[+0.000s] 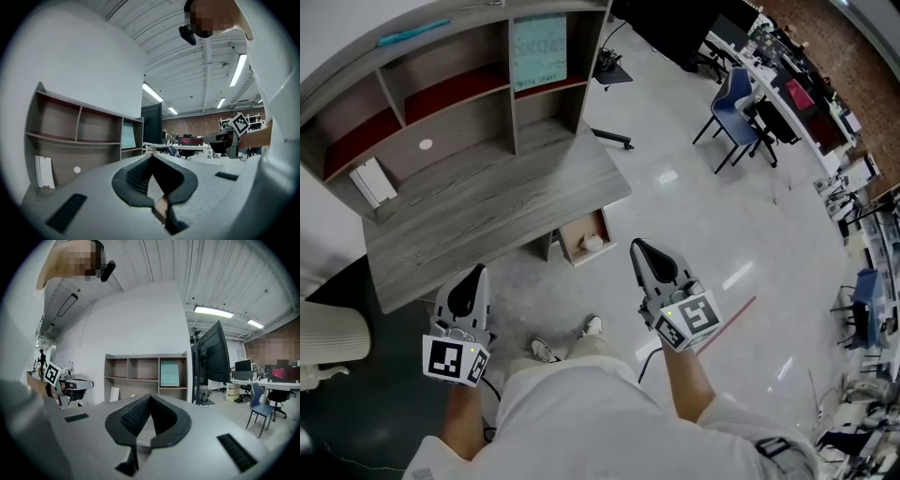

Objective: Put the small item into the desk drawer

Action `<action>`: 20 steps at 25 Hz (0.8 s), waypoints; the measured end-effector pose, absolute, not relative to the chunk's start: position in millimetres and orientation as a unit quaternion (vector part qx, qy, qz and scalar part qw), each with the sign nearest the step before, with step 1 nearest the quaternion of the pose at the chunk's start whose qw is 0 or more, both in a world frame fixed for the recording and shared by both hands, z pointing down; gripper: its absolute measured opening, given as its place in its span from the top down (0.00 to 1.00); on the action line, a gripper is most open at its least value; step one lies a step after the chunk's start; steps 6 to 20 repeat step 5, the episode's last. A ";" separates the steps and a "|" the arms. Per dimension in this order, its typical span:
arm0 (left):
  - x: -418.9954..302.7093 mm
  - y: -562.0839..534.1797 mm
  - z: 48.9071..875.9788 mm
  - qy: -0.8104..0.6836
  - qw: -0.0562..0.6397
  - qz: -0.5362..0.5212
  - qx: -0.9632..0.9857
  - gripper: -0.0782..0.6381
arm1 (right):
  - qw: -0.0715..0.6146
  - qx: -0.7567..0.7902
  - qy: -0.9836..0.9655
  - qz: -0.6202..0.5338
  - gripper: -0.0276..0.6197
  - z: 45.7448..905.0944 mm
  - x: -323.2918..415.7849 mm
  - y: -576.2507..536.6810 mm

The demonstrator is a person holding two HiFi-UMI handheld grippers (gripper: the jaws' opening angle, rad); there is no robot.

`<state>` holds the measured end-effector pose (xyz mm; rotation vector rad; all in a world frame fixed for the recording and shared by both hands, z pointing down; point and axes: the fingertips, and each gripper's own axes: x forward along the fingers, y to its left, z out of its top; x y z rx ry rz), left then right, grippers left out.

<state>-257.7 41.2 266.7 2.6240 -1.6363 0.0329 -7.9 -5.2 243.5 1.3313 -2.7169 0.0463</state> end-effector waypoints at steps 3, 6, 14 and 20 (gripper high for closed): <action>-254.3 38.4 266.5 -0.527 0.025 0.010 0.850 0.88 | 0.059 0.441 -0.896 0.014 0.96 242.1 -5.7 -7.0; -252.0 36.5 266.6 -0.525 0.026 0.010 0.851 0.88 | 0.059 0.441 -0.895 0.012 0.96 240.8 -4.2 -8.5; -252.0 36.5 266.6 -0.525 0.026 0.010 0.851 0.88 | 0.059 0.441 -0.895 0.012 0.96 240.8 -4.2 -8.5; -252.0 36.5 266.6 -0.525 0.026 0.010 0.851 0.88 | 0.059 0.441 -0.895 0.012 0.96 240.8 -4.2 -8.5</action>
